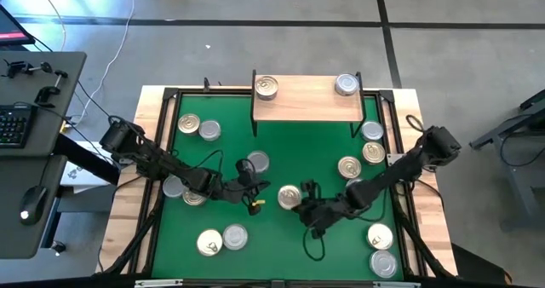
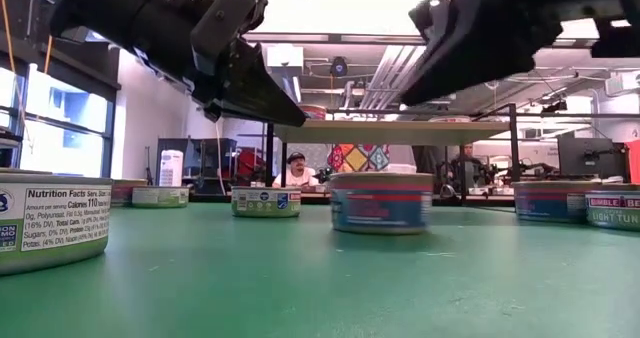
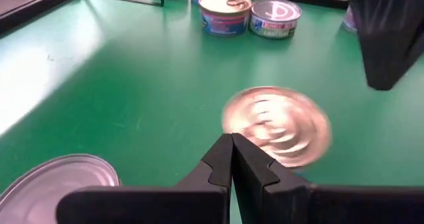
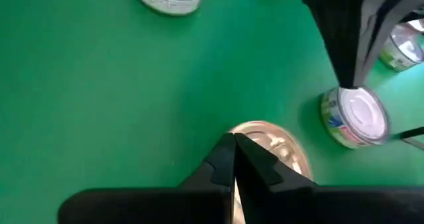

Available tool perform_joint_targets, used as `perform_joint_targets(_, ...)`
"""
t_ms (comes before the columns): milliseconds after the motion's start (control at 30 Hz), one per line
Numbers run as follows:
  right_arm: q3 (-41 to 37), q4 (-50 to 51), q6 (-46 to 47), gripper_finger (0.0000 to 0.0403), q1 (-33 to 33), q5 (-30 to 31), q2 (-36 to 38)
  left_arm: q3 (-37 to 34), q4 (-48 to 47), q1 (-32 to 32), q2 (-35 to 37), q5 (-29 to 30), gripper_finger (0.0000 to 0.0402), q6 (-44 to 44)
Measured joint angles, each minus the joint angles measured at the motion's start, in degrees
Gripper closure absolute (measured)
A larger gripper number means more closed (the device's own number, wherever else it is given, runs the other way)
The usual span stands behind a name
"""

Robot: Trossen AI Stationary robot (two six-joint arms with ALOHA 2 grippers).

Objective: Stack canned seafood by type on shelf
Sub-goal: Put the blue pink tuna can on the shelf

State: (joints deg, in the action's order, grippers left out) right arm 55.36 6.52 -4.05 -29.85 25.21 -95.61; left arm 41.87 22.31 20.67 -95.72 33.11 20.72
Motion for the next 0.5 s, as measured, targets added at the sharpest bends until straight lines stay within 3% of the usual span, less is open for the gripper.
perform_joint_targets(200,-2.39,6.36,7.76,0.0402,0.27,-5.33,0.33,0.00,0.53,-1.05,-1.10,-4.46,0.0401,2.15)
perform_joint_targets(500,-16.31,-10.20,18.53,0.0402,3.30,-5.66,0.20,0.01,12.61,-5.67,-9.50,-5.60,0.0402,2.57)
